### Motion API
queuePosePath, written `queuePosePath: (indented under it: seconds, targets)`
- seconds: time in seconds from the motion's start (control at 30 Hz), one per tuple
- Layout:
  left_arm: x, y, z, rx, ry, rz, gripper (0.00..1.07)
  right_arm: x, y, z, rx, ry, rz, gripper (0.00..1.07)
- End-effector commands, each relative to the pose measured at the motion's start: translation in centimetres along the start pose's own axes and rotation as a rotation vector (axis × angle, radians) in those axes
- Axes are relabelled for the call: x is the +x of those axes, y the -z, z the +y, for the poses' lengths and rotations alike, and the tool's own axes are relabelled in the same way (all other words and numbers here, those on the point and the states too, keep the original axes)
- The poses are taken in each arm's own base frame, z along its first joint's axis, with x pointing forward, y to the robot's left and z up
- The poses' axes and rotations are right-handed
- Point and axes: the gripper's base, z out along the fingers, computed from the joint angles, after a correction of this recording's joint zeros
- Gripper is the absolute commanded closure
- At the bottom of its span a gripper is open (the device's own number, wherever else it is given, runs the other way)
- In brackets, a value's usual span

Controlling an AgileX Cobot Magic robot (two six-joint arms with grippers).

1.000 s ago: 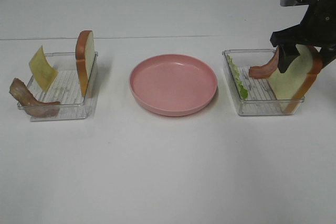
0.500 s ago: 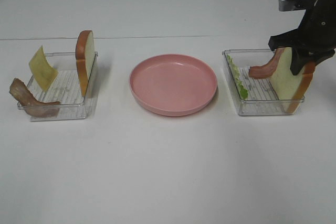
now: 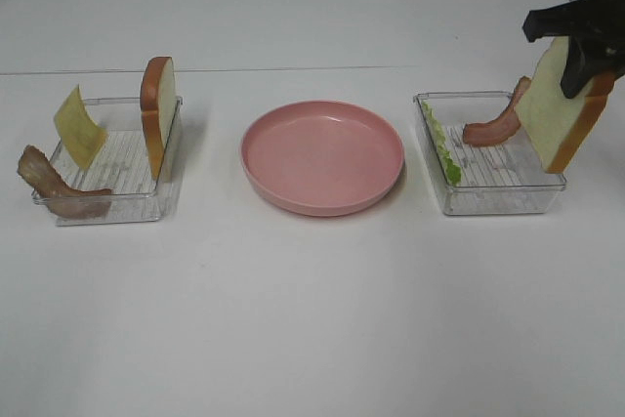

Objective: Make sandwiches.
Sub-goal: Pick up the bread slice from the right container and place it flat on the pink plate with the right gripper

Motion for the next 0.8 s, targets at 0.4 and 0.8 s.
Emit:
queuePosePath:
  seconds: [0.4,0.8]
  targets:
    - [0.1,0.0,-0.1,0.005,0.004,-0.010,0.06,0.1,7.6,4.5,-0.371,0.064,-0.196,1.07]
    - [0.1,0.0,-0.1,0.005,0.004,-0.010,0.06,1.3,8.0,14.3,-0.505,0.190,-0.222,1.07]
